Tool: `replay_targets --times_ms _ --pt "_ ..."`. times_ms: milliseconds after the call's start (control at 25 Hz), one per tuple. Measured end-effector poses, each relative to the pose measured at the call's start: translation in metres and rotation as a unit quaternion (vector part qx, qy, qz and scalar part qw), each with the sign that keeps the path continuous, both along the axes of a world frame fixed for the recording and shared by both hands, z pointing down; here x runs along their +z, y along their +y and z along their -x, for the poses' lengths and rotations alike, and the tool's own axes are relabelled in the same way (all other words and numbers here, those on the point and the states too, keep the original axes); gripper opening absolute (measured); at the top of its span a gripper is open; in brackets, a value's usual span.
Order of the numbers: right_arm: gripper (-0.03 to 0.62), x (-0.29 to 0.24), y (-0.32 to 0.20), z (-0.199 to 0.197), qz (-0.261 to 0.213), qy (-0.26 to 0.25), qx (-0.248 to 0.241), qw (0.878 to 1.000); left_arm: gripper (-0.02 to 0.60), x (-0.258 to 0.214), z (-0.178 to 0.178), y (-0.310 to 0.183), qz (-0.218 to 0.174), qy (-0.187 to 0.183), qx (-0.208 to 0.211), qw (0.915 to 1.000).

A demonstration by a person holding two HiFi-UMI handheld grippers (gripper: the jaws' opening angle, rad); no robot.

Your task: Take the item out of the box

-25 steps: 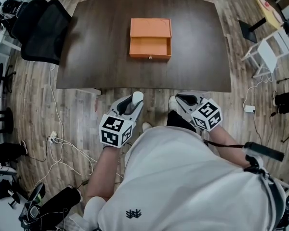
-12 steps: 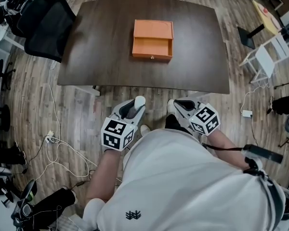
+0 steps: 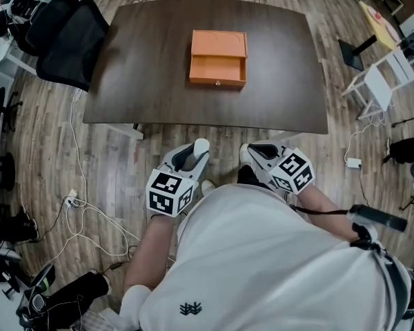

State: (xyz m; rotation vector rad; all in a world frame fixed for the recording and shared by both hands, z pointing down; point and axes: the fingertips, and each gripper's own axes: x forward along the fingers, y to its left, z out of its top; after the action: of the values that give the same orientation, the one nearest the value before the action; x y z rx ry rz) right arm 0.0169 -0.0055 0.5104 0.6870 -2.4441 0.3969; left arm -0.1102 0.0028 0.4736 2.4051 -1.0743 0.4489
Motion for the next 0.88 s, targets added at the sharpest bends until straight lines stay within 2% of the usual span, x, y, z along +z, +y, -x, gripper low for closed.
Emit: replay_targets --times_ms 880 --pt "0.003 0.0012 0.007 0.0036 -0.007 0.002 -0.003 1.0 0.164 0.0059 -0.0044 0.0064 0.008 -0.006 0.011 0.9999"
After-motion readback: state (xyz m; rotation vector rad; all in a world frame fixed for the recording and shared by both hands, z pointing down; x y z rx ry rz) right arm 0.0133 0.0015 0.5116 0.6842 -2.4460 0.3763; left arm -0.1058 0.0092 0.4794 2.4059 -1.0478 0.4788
